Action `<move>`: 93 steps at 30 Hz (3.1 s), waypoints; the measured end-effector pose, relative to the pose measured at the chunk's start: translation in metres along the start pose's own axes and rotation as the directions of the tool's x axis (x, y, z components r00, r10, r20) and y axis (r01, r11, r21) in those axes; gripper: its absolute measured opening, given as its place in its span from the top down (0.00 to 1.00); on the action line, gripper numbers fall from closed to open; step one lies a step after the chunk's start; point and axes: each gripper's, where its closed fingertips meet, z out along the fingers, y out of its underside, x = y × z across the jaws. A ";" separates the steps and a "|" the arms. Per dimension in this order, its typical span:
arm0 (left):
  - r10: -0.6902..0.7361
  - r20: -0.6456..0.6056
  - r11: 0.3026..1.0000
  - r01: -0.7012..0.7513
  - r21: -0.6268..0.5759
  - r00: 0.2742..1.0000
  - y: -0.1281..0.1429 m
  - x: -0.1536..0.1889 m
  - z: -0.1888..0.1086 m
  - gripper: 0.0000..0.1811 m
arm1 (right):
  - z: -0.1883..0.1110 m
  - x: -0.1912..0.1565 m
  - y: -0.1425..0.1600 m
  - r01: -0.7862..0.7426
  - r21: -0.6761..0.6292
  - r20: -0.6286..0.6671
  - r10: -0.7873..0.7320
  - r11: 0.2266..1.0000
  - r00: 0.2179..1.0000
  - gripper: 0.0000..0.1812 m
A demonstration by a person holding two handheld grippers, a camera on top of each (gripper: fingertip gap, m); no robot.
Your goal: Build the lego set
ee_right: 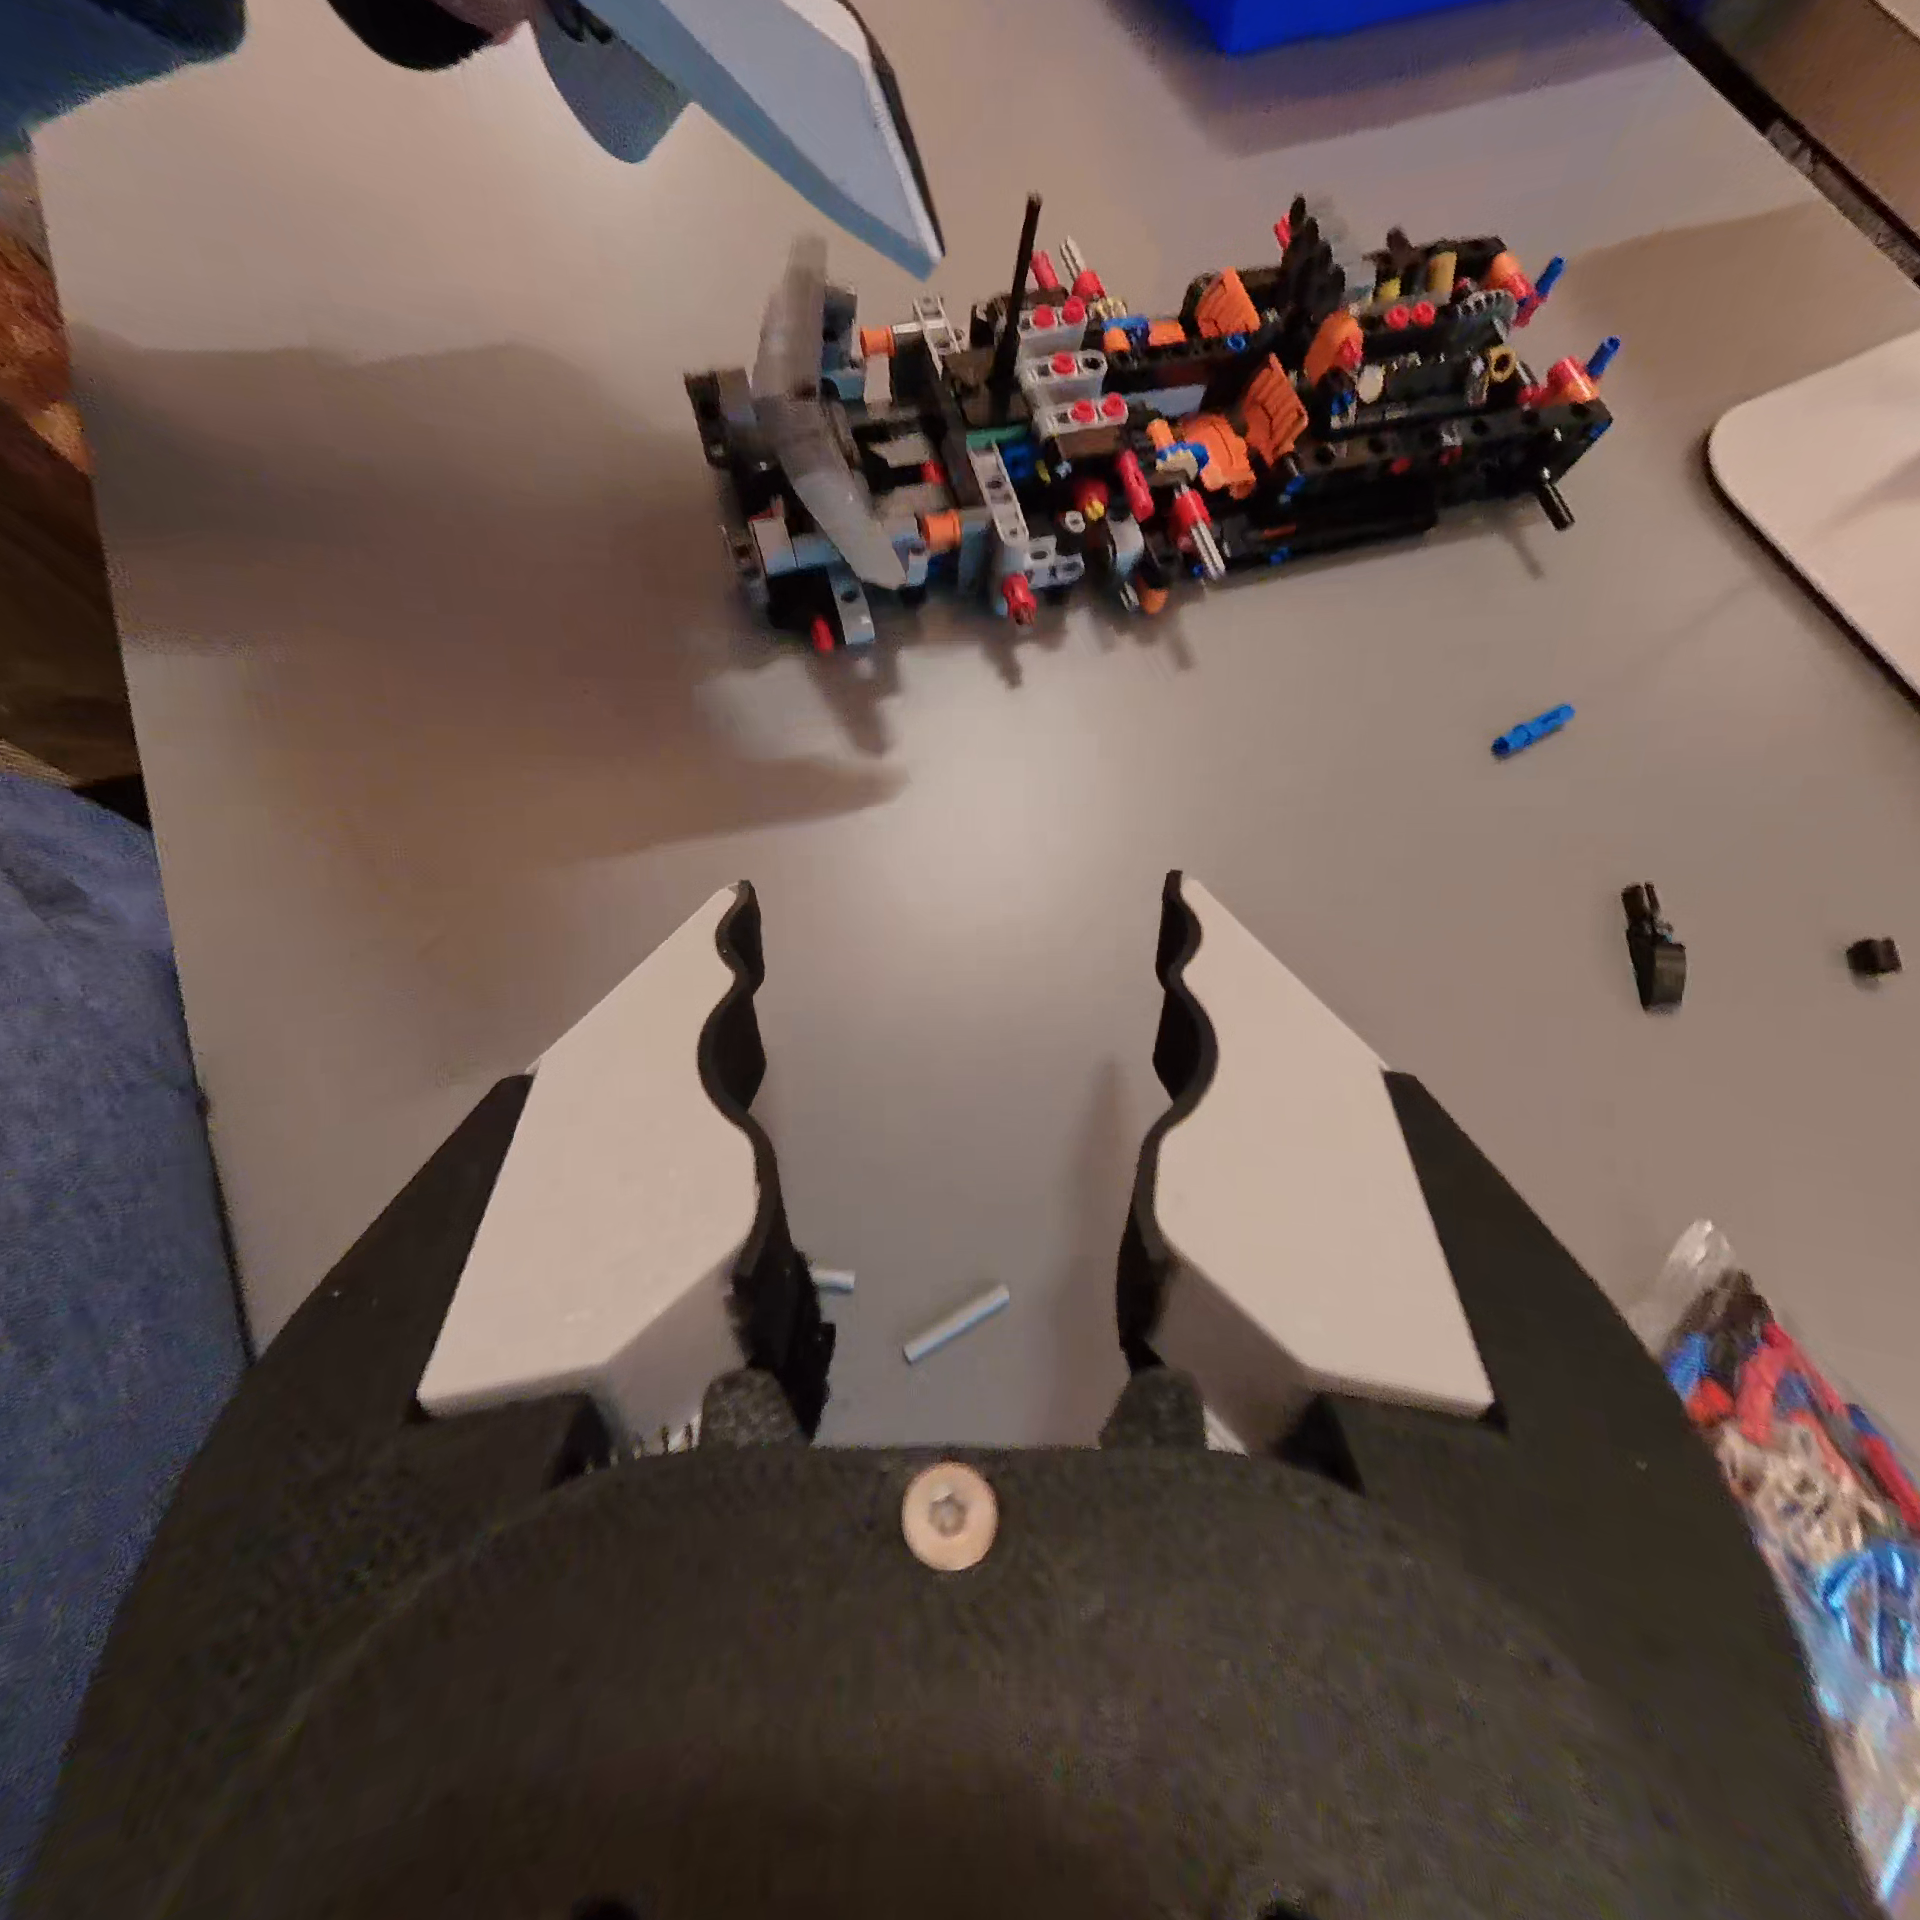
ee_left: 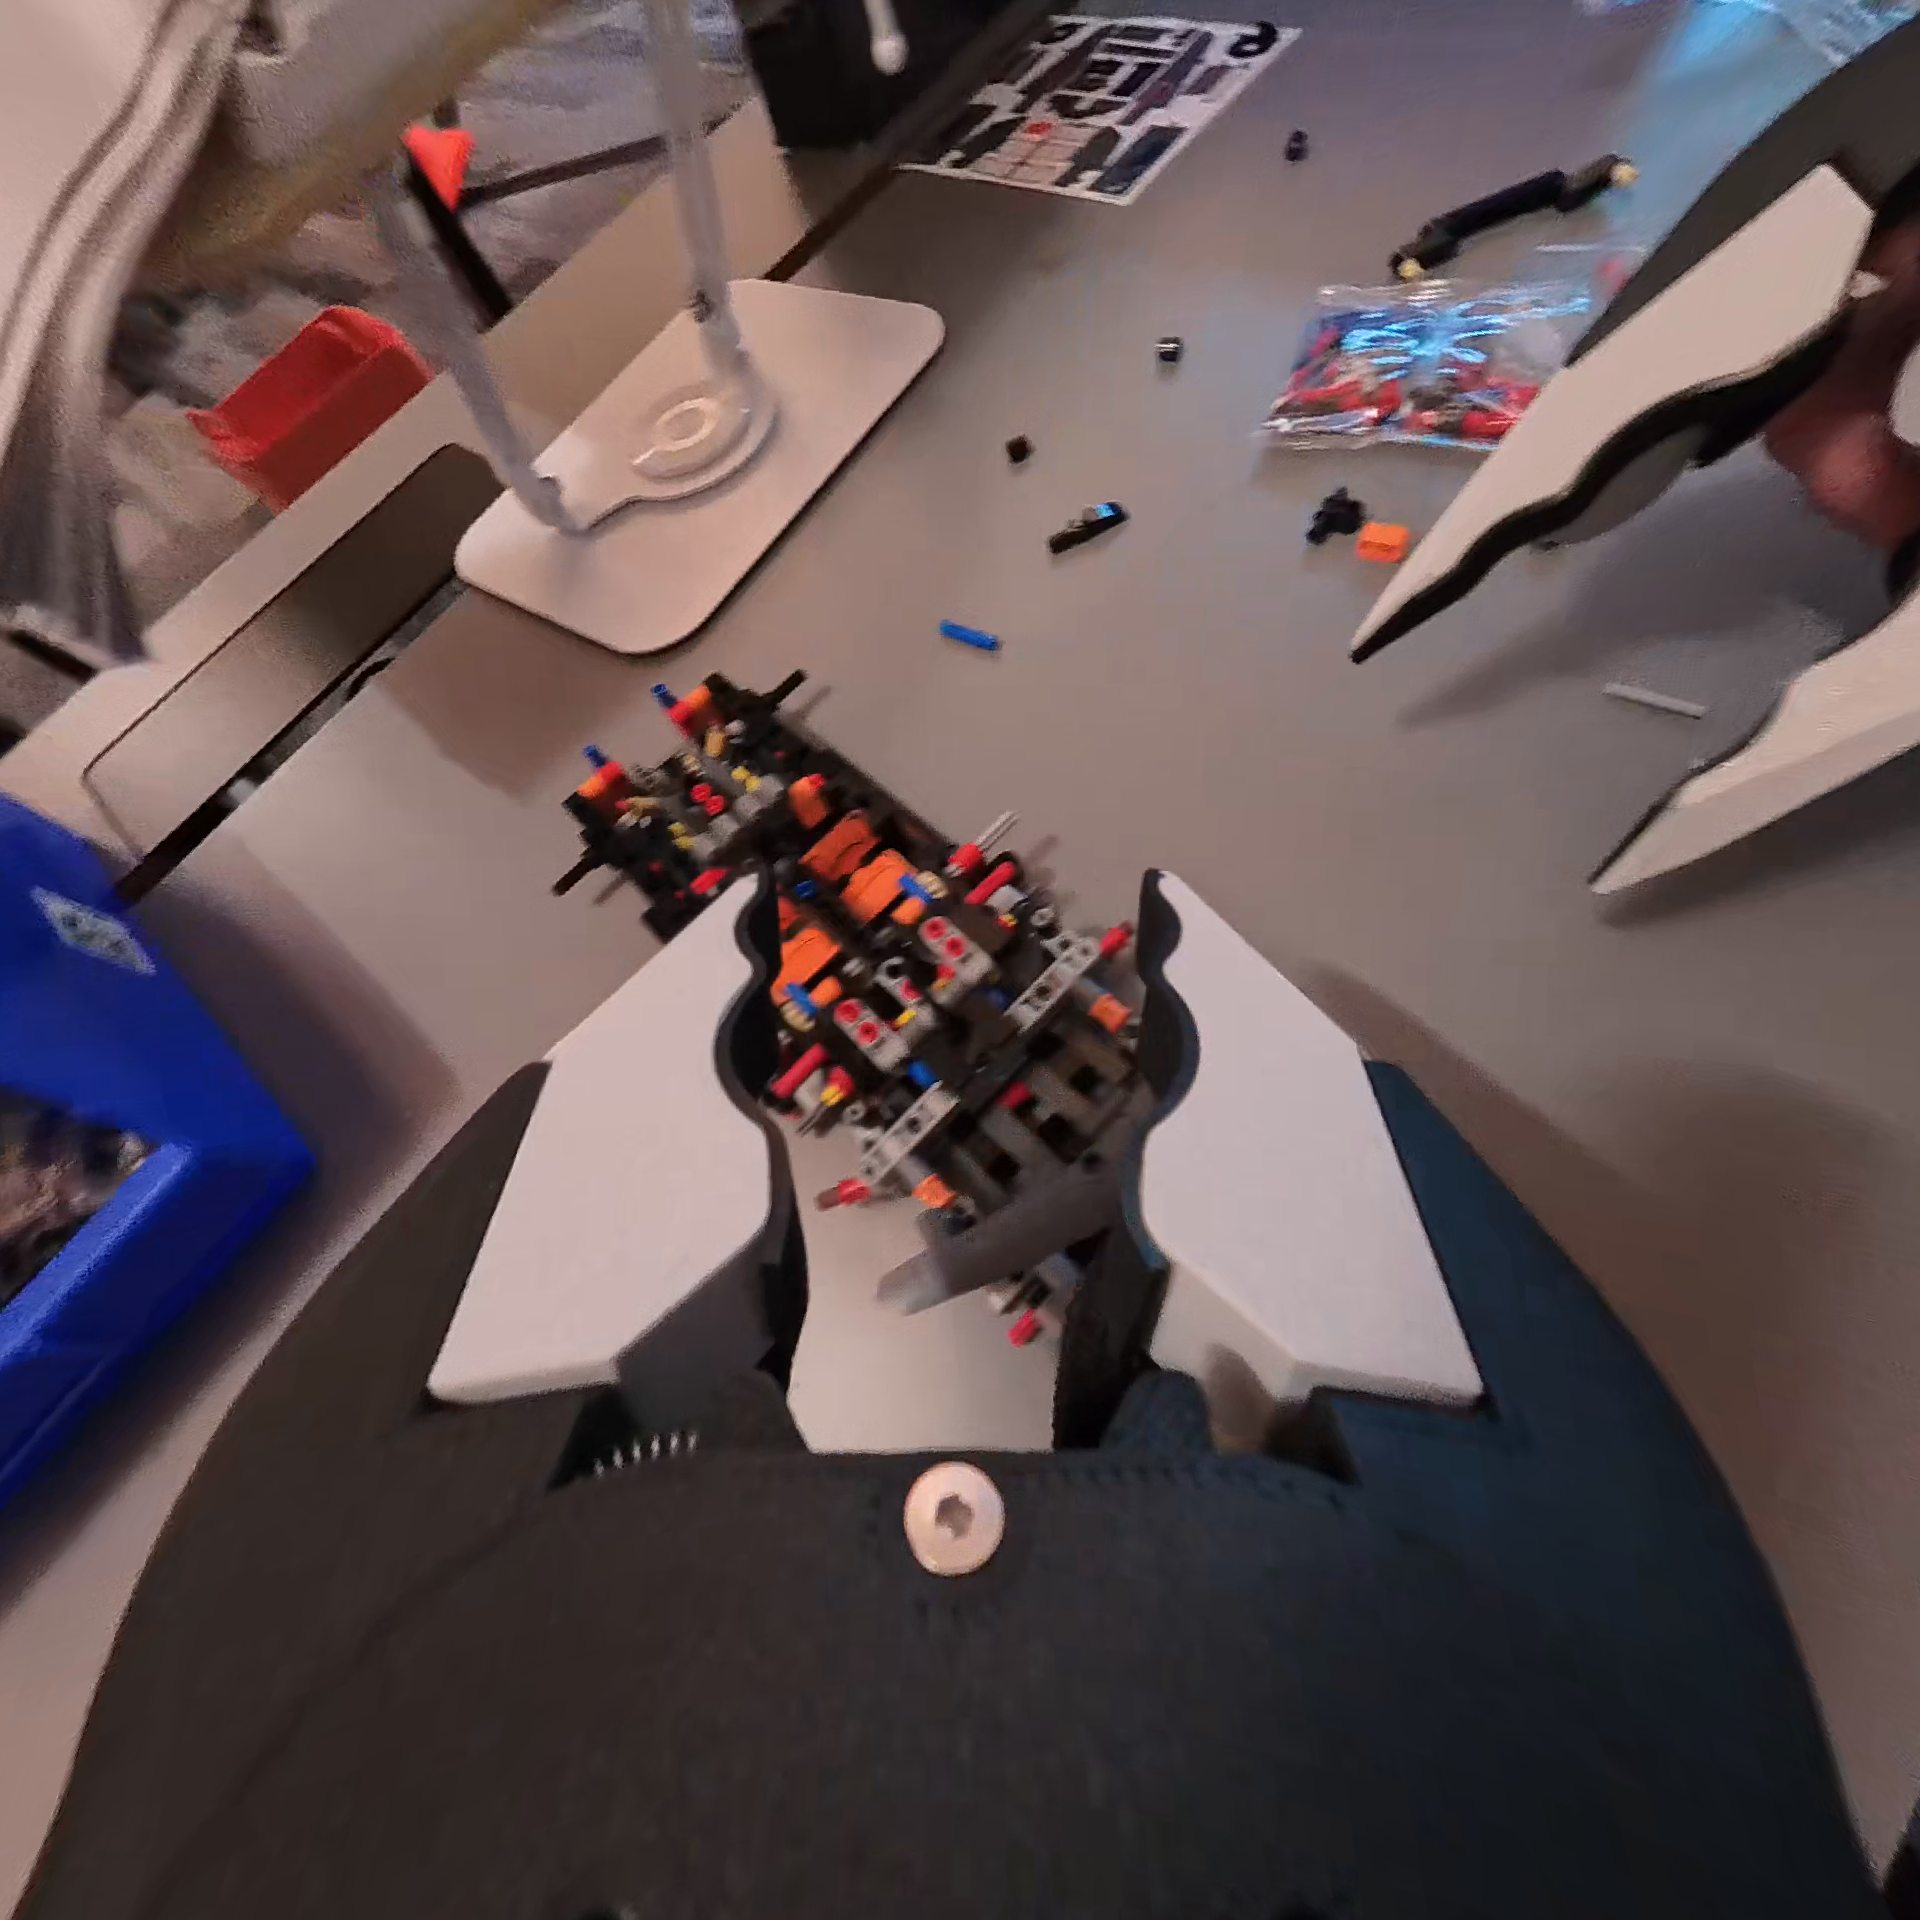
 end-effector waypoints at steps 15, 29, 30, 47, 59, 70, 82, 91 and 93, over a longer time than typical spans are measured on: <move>0.110 -0.188 0.986 -0.131 -0.101 0.976 0.016 0.077 0.002 0.83 | -0.073 0.041 0.068 -0.109 -0.049 -0.114 0.103 0.993 0.988 0.80; 0.208 -0.136 0.973 -0.219 -0.072 0.969 -0.003 0.074 0.007 0.77 | -0.082 0.034 0.052 -0.054 -0.037 -0.095 0.050 0.998 0.994 0.68; 0.223 -0.104 0.971 -0.230 -0.060 0.969 -0.013 0.061 0.007 0.75 | -0.088 0.044 0.045 -0.041 -0.032 -0.117 0.037 0.999 0.992 0.66; 0.432 0.248 0.891 -0.453 0.036 0.867 -0.199 -0.158 0.078 0.75 | -0.118 0.333 -0.127 0.100 0.079 -0.395 -0.061 0.992 0.917 0.60; 0.683 0.158 0.730 -0.668 -0.145 0.713 -0.184 -0.203 0.132 0.86 | -0.104 0.469 -0.199 0.171 0.031 -0.467 -0.137 0.985 0.874 0.58; 0.852 -0.018 0.505 -0.832 -0.227 0.523 -0.152 -0.201 0.127 0.91 | -0.086 0.475 -0.204 0.295 -0.093 -0.450 -0.305 0.951 0.839 0.63; 0.857 0.142 0.515 -0.810 -0.281 0.496 -0.148 -0.205 0.121 1.00 | 0.001 0.314 -0.267 0.610 -0.068 -0.244 -0.606 0.789 0.757 0.96; 0.794 0.226 0.603 -0.780 -0.170 0.564 -0.146 -0.205 0.107 0.99 | 0.020 0.326 -0.259 0.538 -0.076 -0.204 -0.542 0.839 0.815 1.00; 0.793 0.177 0.607 -0.779 -0.156 0.582 -0.145 -0.202 0.113 0.93 | 0.021 0.326 -0.259 0.542 -0.071 -0.196 -0.545 0.837 0.815 1.00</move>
